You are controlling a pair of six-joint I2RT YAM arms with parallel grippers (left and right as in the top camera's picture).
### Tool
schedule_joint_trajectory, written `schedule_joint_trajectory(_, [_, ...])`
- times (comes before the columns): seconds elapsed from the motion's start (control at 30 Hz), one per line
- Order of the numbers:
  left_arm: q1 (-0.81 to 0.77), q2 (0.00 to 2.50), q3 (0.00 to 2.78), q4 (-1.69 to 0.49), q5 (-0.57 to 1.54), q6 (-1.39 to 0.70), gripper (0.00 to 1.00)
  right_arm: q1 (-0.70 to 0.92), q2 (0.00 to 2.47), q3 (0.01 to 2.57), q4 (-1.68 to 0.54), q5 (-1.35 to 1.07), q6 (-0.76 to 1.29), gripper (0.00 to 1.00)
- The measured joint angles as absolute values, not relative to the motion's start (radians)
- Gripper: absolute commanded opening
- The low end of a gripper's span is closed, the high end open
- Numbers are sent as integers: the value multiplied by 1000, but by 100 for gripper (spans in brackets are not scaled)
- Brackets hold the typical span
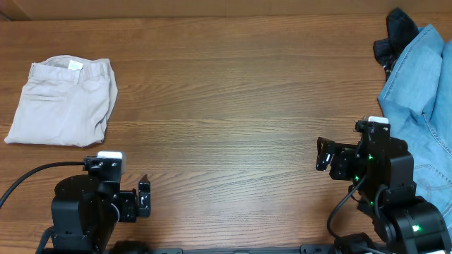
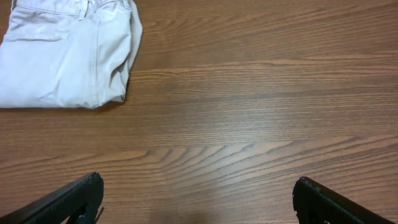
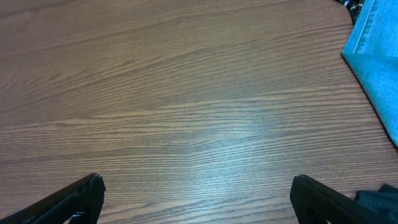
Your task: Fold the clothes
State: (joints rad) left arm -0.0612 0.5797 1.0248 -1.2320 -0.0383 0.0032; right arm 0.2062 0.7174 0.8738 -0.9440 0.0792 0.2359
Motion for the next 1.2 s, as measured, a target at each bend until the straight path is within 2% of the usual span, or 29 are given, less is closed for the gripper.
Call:
schedule_joint_trajectory(0.2, [-61, 580, 1025, -1234, -38, 3, 100, 201, 691, 873, -978, 79, 235, 100])
schedule_joint_trajectory(0.37, [-61, 580, 1025, -1234, -39, 3, 100, 169, 577, 816, -959, 80, 234, 100])
schedule_joint_trajectory(0.83, [-61, 580, 1021, -1235, -39, 3, 100, 157, 84, 289, -367, 83, 188, 100])
schedule_joint_trajectory(1.2, [-61, 580, 1021, -1234, -39, 3, 100, 133, 15, 92, -26, 94, 142, 100])
